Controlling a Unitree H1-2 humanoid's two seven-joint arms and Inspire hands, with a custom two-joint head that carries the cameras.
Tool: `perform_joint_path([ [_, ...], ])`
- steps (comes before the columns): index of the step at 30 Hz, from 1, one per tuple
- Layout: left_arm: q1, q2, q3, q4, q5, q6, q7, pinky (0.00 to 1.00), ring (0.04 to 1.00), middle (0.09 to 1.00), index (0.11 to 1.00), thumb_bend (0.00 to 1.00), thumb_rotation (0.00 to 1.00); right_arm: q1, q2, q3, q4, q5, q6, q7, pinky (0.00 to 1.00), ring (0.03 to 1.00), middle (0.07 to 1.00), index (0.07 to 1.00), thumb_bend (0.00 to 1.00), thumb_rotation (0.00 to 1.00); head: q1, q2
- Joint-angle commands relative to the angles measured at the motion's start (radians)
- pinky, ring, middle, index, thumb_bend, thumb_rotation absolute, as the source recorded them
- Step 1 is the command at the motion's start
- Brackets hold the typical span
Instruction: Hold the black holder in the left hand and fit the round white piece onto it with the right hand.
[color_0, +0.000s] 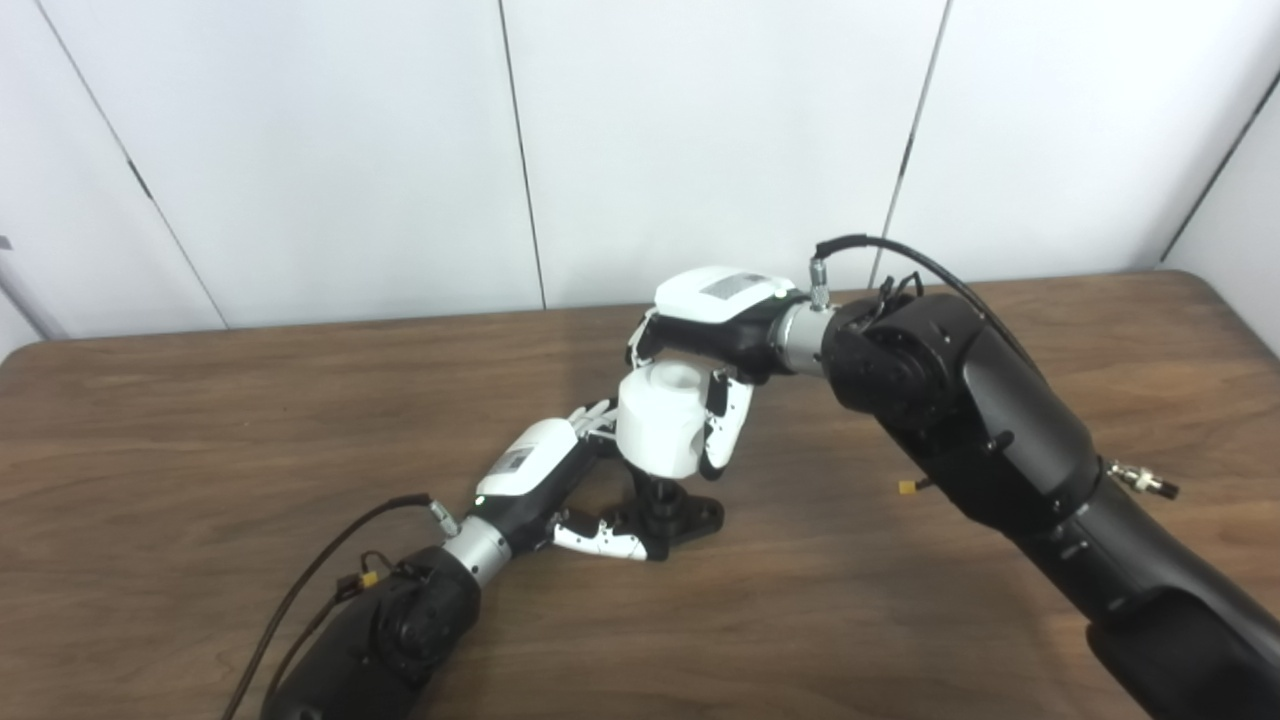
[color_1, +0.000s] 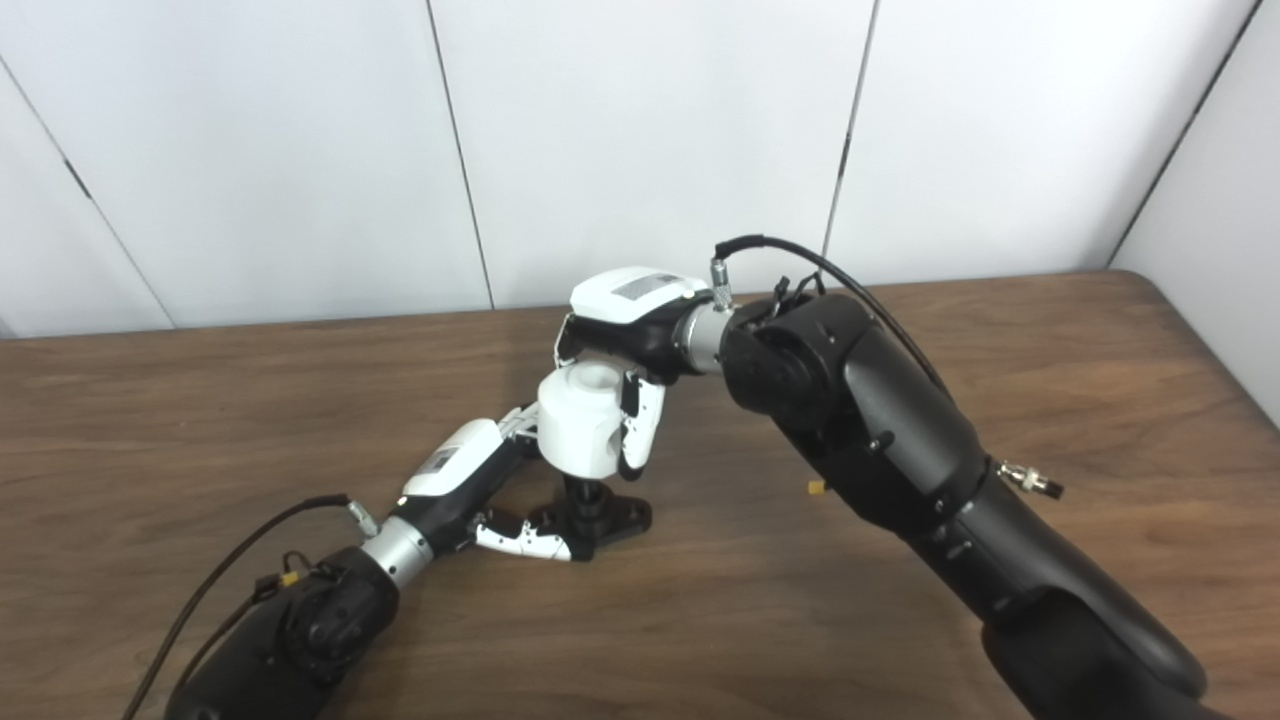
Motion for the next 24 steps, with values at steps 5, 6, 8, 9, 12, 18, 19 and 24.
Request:
perform_joint_path([
  [5, 0.048, -0.026, -0.071, 0.069, 0.084, 0.081, -0.088, 1.0, 1.0, 0.944, 0.482, 0.52, 0.06, -0.025, -0.012, -0.009, -0.061, 0.032, -0.026, 0.012, 0.89, 0.921, 0.836, 0.483, 0.52, 0.14, 0.002, 0.003],
  [6, 0.049, -0.026, -0.071, 0.067, 0.084, 0.083, -0.09, 1.0, 1.0, 0.944, 0.482, 0.52, 0.06, -0.023, -0.012, -0.007, -0.066, 0.033, -0.023, 0.018, 0.9, 0.922, 0.837, 0.483, 0.52, 0.14, 0.002, 0.004],
  [8, 0.049, -0.024, -0.073, 0.063, 0.09, 0.09, -0.091, 1.0, 1.0, 0.945, 0.482, 0.52, 0.06, -0.02, -0.014, -0.004, -0.072, 0.035, -0.023, 0.024, 0.91, 0.922, 0.836, 0.483, 0.52, 0.14, 0.002, 0.004],
  [9, 0.049, -0.023, -0.074, 0.059, 0.092, 0.091, -0.092, 1.0, 1.0, 0.945, 0.482, 0.52, 0.06, -0.018, -0.016, -0.004, -0.075, 0.038, -0.024, 0.027, 0.91, 0.922, 0.837, 0.483, 0.52, 0.14, 0.001, 0.009],
  [12, 0.051, -0.02, -0.074, 0.05, 0.09, 0.098, -0.098, 1.0, 1.0, 0.948, 0.482, 0.52, 0.06, -0.009, -0.02, -0.007, -0.078, 0.045, -0.029, 0.031, 0.92, 0.916, 0.835, 0.483, 0.52, 0.14, 0.0, 0.014],
  [18, 0.056, -0.017, -0.072, 0.028, 0.075, 0.115, -0.109, 1.0, 1.0, 0.953, 0.482, 0.52, 0.06, 0.014, -0.025, 0.002, -0.085, 0.042, -0.023, 0.044, 0.93, 0.913, 0.834, 0.483, 0.52, 0.14, 0.002, 0.021],
  [19, 0.057, -0.017, -0.072, 0.025, 0.074, 0.118, -0.111, 1.0, 1.0, 0.954, 0.482, 0.52, 0.06, 0.016, -0.025, 0.004, -0.087, 0.039, -0.02, 0.048, 0.93, 0.913, 0.835, 0.483, 0.52, 0.14, 0.002, 0.021],
  [24, 0.062, -0.012, -0.073, 0.01, 0.071, 0.126, -0.112, 1.0, 1.0, 0.952, 0.481, 0.52, 0.06, 0.037, -0.028, 0.011, -0.07, 0.04, -0.038, 0.04, 0.95, 0.91, 0.829, 0.483, 0.52, 0.14, 0.0, 0.024],
])
